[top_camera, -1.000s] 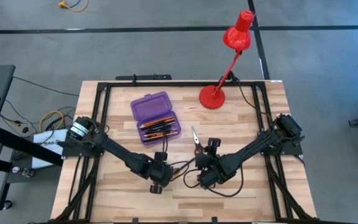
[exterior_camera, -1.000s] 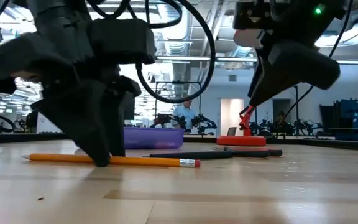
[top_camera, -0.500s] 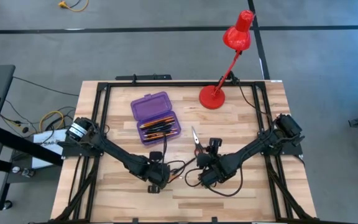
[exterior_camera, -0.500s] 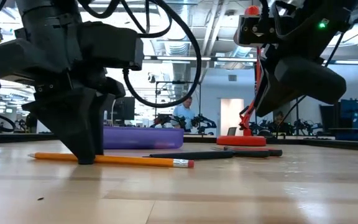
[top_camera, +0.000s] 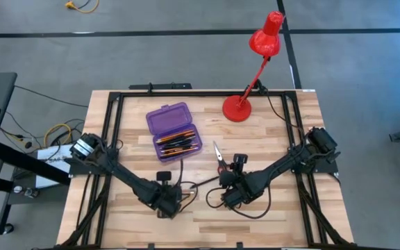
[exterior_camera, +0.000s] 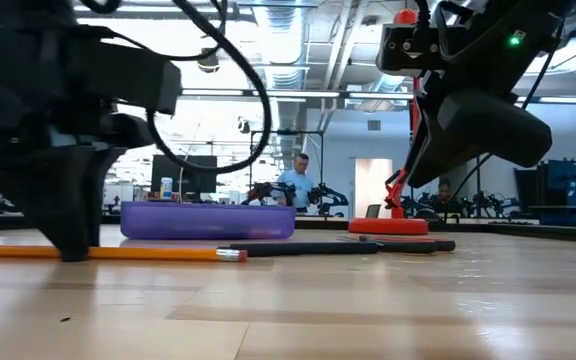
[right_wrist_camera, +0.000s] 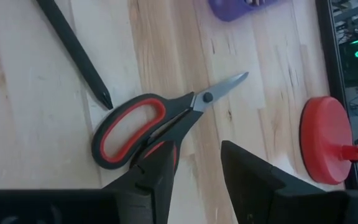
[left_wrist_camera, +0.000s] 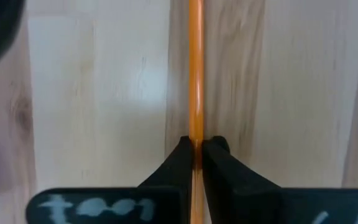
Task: Pick & place school supplies into a supply box
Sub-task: Put the yellow pencil into the purple supply box
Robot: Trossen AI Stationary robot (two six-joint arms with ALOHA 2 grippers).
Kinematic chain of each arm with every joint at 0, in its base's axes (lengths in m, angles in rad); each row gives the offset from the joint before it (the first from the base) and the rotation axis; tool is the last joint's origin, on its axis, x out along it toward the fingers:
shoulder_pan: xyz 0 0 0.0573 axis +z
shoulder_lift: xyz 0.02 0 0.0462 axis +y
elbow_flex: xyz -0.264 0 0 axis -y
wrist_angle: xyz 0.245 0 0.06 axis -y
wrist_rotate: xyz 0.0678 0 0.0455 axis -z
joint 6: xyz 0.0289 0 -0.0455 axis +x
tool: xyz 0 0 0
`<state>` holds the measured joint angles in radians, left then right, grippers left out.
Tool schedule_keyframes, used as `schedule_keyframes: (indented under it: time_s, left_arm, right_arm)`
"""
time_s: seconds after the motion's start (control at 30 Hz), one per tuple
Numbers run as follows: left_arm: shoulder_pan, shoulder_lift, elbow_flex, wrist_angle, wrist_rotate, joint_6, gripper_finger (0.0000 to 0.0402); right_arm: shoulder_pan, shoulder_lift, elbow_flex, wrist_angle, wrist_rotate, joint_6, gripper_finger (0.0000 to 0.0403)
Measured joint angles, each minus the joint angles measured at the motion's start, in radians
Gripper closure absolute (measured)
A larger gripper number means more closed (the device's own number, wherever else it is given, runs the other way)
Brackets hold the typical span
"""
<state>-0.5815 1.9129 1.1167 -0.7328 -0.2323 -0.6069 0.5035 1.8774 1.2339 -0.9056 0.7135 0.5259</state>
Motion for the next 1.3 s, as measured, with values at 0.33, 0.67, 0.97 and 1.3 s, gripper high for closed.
schedule_keyframes:
  time_s: [0.33, 0.67, 0.97, 1.3]
  left_arm:
    - [-0.116, 0.011, -0.009, -0.067, -0.267, -0.183, 0.0401]
    - [-0.173, 0.012, 0.038, -0.303, -0.433, -0.376, 0.0401]
    - [-0.098, 0.009, 0.125, -0.595, -0.569, -0.436, 0.0401]
    - [0.158, 0.008, 0.13, -0.556, -0.698, -0.194, 0.0401]
  right_arm:
    - [-0.015, 0.0, 0.0, 0.002, 0.005, -0.003, 0.0276]
    - [-0.048, 0.0, 0.0, 0.003, 0.022, -0.011, 0.0276]
    - [-0.056, 0.0, 0.0, 0.003, 0.027, -0.014, 0.0276]
    - [-0.056, 0.0, 0.0, 0.004, 0.033, -0.011, 0.0276]
